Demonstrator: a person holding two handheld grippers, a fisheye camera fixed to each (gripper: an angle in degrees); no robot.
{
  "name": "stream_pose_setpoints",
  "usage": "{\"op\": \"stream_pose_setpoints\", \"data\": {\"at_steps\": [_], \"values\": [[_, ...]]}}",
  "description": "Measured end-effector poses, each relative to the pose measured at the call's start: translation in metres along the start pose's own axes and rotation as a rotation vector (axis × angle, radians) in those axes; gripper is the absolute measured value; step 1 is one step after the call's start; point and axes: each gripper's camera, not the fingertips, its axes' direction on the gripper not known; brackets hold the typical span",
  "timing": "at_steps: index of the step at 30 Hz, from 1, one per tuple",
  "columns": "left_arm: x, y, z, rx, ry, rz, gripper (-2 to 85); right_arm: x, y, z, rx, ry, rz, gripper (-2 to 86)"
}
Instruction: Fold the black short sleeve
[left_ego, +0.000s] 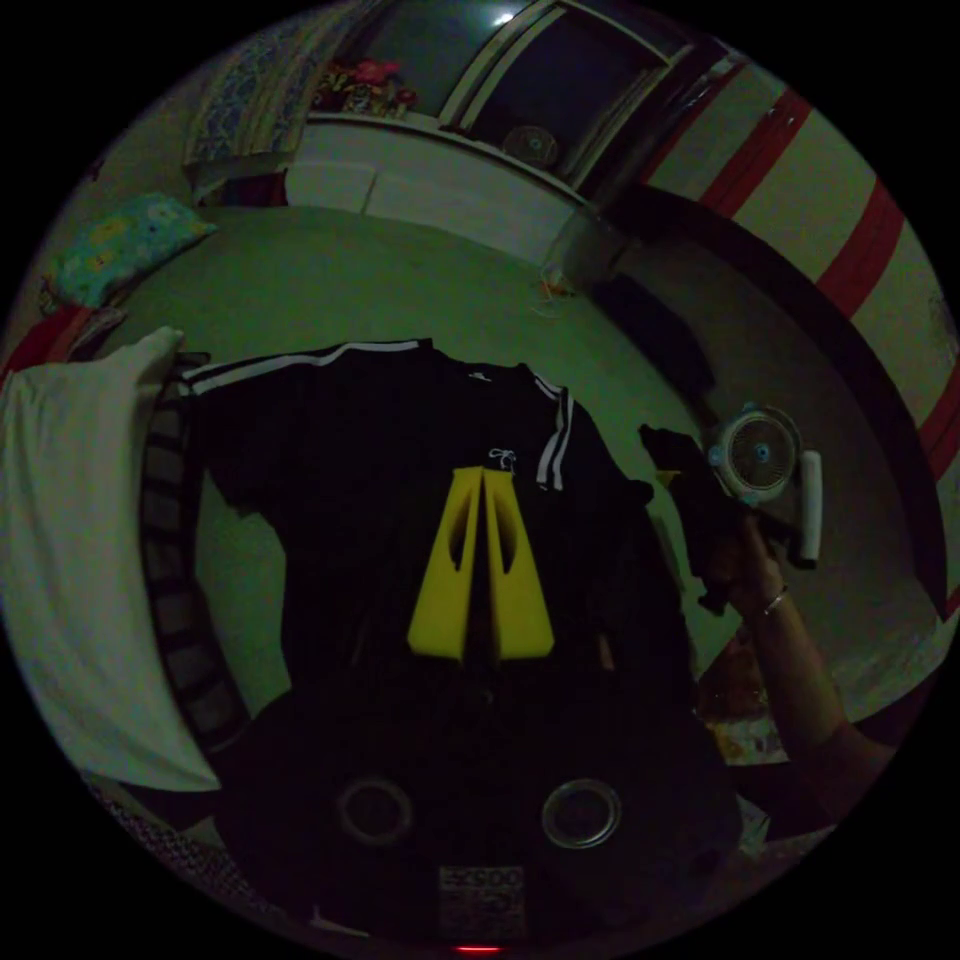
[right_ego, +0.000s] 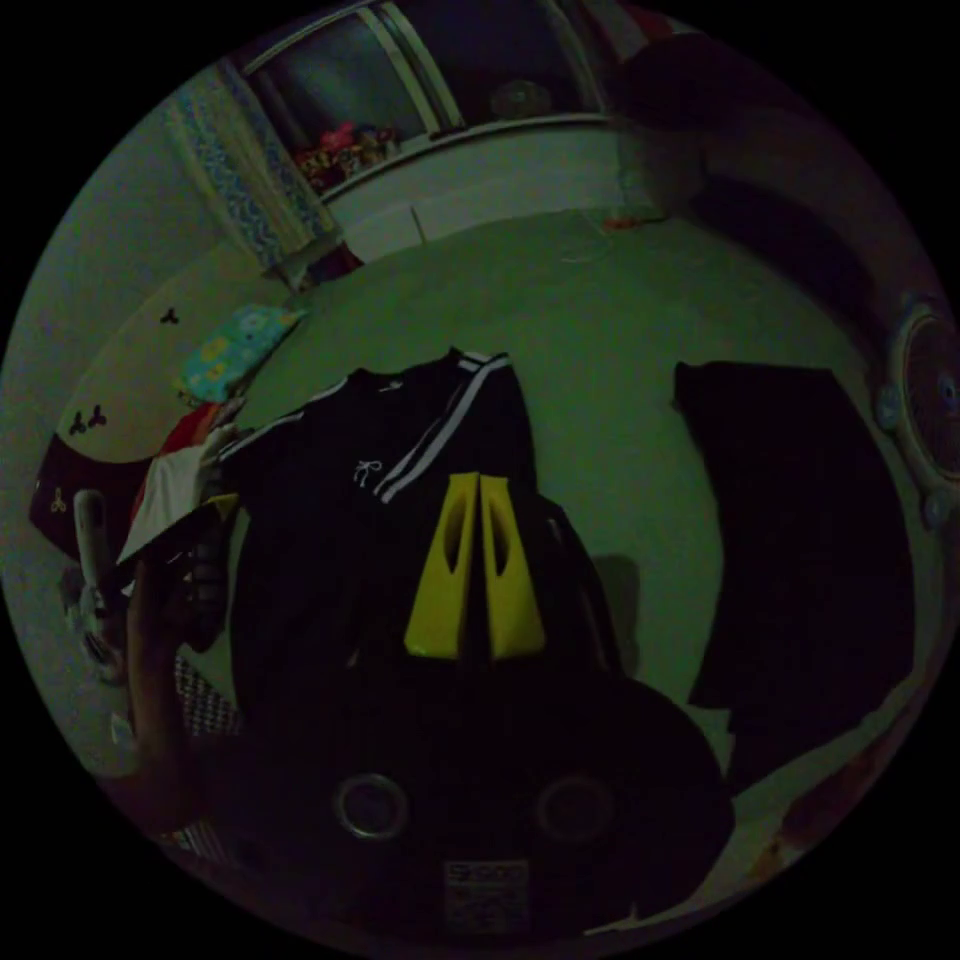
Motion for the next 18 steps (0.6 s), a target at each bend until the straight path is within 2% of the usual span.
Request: {"op": "stream_pose_setpoints", "data": {"at_steps": [4,7,9,13,16,18], "values": [[-0.018,0.003,-0.009,0.002,-0.021,0.007,0.3,-0.035,-0.017,0.029,-0.032,0.075,-0.078,-0.9],[-0.035,0.003,-0.014,-0.001,-0.031,0.003,0.4,-0.053,-0.023,0.060,-0.256,0.026,-0.089,-0.9],[-0.047,0.003,-0.018,-0.002,-0.033,-0.009,0.5,-0.069,-0.010,0.082,-0.392,0.077,-0.157,-0.9],[-0.083,0.004,-0.030,0.006,-0.081,-0.066,1.3,-0.088,-0.003,0.088,-0.346,0.150,-0.233,-0.8],[-0.113,0.009,-0.041,0.023,-0.146,-0.129,3.2,-0.120,-0.021,0.060,-0.146,0.048,-0.263,-0.1],[-0.134,0.011,-0.048,0.028,-0.175,-0.180,5.1,-0.165,-0.039,0.047,-0.023,-0.049,-0.364,2.6]]}}
